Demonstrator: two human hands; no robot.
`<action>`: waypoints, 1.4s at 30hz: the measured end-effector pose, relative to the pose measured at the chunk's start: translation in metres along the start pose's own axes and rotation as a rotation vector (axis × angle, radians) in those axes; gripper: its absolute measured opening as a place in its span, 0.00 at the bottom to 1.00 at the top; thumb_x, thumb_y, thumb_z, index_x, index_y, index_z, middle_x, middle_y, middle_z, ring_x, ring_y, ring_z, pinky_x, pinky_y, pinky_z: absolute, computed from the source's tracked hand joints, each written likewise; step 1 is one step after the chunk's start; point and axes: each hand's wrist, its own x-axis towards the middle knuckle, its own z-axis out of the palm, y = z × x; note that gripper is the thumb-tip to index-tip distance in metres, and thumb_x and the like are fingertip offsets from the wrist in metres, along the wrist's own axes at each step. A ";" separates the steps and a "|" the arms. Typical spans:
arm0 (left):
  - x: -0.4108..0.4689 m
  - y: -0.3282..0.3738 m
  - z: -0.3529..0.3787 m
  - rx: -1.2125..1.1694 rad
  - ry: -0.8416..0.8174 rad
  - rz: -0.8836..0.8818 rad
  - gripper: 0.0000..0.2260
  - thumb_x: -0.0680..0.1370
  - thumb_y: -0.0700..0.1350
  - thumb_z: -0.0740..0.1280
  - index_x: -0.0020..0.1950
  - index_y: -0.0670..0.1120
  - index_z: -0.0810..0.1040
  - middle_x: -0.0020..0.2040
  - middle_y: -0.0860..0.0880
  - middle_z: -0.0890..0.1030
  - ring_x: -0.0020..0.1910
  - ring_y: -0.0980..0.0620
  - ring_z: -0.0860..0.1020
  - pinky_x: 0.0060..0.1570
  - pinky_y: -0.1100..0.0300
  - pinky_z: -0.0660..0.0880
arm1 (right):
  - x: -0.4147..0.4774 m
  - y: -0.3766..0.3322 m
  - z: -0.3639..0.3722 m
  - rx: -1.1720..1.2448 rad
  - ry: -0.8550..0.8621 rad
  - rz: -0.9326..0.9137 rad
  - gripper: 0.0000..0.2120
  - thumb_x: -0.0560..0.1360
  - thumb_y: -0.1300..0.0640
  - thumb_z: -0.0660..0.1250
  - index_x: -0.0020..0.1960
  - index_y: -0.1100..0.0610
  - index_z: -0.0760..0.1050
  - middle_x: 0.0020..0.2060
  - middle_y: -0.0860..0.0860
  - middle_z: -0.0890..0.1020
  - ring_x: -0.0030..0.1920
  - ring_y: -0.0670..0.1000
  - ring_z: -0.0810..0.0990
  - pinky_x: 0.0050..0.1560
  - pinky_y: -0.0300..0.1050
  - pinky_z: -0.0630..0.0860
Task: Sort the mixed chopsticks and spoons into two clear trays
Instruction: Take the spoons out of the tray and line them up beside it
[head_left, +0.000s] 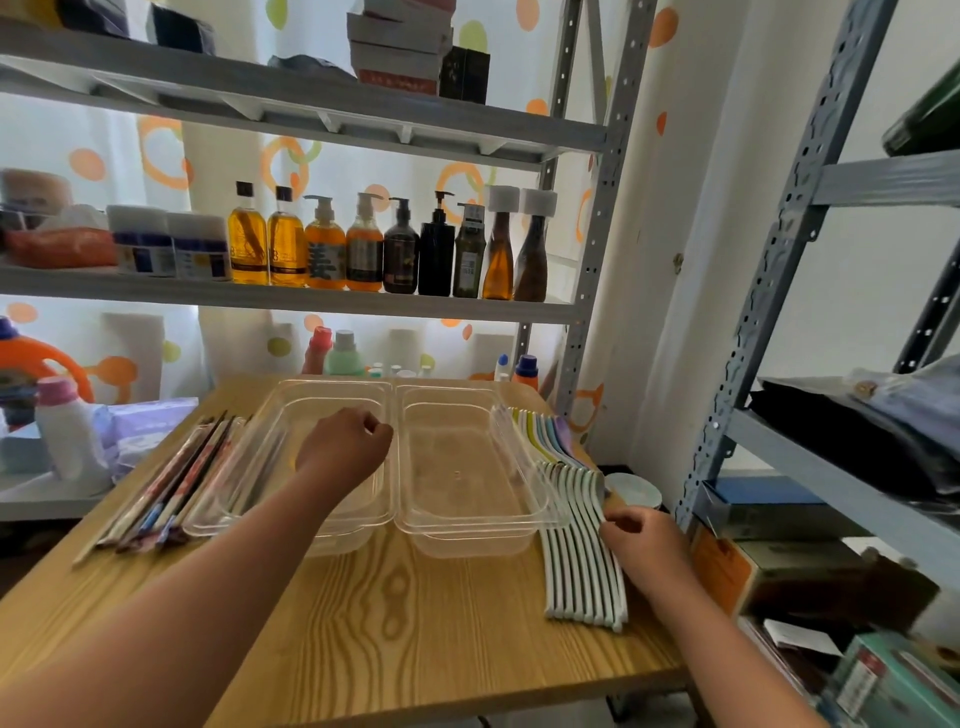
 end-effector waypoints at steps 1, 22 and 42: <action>0.001 -0.001 0.000 0.003 -0.006 -0.004 0.10 0.77 0.48 0.61 0.50 0.45 0.79 0.48 0.46 0.81 0.46 0.47 0.76 0.44 0.57 0.70 | 0.001 0.000 0.000 0.003 -0.004 -0.002 0.14 0.75 0.58 0.66 0.60 0.60 0.77 0.55 0.56 0.81 0.55 0.55 0.78 0.55 0.48 0.74; 0.017 -0.028 -0.011 0.108 -0.028 -0.082 0.11 0.78 0.48 0.61 0.50 0.43 0.79 0.46 0.45 0.80 0.46 0.46 0.75 0.45 0.56 0.70 | 0.003 0.006 -0.001 0.054 -0.002 0.037 0.16 0.76 0.59 0.65 0.63 0.60 0.75 0.59 0.56 0.78 0.59 0.54 0.76 0.57 0.47 0.72; 0.021 -0.048 -0.017 0.183 -0.055 -0.085 0.11 0.77 0.48 0.60 0.46 0.43 0.77 0.43 0.43 0.79 0.45 0.44 0.76 0.44 0.56 0.72 | 0.007 0.004 0.000 0.127 0.001 0.055 0.12 0.78 0.57 0.62 0.58 0.60 0.77 0.54 0.55 0.80 0.49 0.50 0.74 0.49 0.43 0.70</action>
